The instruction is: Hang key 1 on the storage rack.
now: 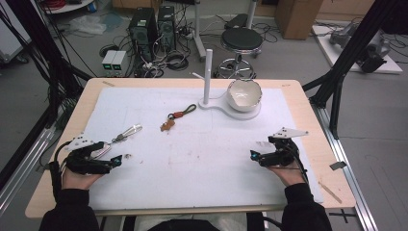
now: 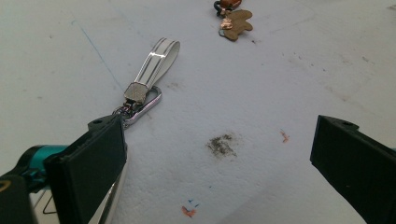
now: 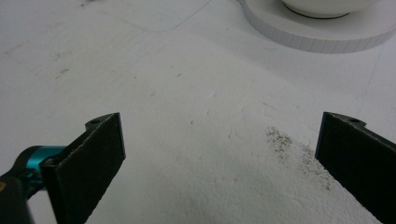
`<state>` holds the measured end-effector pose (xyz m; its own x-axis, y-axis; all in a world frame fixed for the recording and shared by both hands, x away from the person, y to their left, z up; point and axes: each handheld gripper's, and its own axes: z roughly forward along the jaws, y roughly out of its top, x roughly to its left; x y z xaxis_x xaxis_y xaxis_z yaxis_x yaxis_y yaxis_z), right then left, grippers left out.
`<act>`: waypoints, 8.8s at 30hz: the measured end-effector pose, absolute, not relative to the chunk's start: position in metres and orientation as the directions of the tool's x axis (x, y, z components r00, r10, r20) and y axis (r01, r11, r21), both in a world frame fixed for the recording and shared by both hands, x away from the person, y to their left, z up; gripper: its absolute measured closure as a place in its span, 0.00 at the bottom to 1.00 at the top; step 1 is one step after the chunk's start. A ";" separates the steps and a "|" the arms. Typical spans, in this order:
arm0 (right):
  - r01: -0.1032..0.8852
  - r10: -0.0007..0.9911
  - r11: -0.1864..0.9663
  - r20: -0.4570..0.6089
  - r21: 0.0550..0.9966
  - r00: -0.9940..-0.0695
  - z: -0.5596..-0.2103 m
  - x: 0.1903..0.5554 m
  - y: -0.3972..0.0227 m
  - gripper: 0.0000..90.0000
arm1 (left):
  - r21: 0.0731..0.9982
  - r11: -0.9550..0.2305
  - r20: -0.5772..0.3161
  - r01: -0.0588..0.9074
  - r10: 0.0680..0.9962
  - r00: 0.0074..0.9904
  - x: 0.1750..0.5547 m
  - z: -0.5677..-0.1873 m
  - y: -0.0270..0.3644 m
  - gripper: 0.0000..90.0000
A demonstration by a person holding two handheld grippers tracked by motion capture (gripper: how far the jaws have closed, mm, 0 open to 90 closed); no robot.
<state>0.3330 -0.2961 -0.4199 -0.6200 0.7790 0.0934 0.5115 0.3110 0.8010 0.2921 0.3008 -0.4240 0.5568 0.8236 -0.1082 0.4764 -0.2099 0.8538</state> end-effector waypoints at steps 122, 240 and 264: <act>0.539 0.788 0.313 0.104 0.782 -0.607 -0.426 0.331 -0.301 0.01 | 0.694 -0.543 -0.021 0.474 0.642 0.766 0.504 -0.392 0.125 0.14; 0.537 0.789 0.331 0.085 0.776 -0.609 -0.427 0.333 -0.301 0.01 | 0.877 -0.321 -0.078 0.357 0.637 0.767 0.511 -0.339 0.144 0.82; 0.538 0.785 0.338 0.084 0.772 -0.614 -0.428 0.334 -0.300 0.01 | 0.878 -0.257 -0.180 0.404 0.606 0.775 0.522 -0.359 0.129 0.82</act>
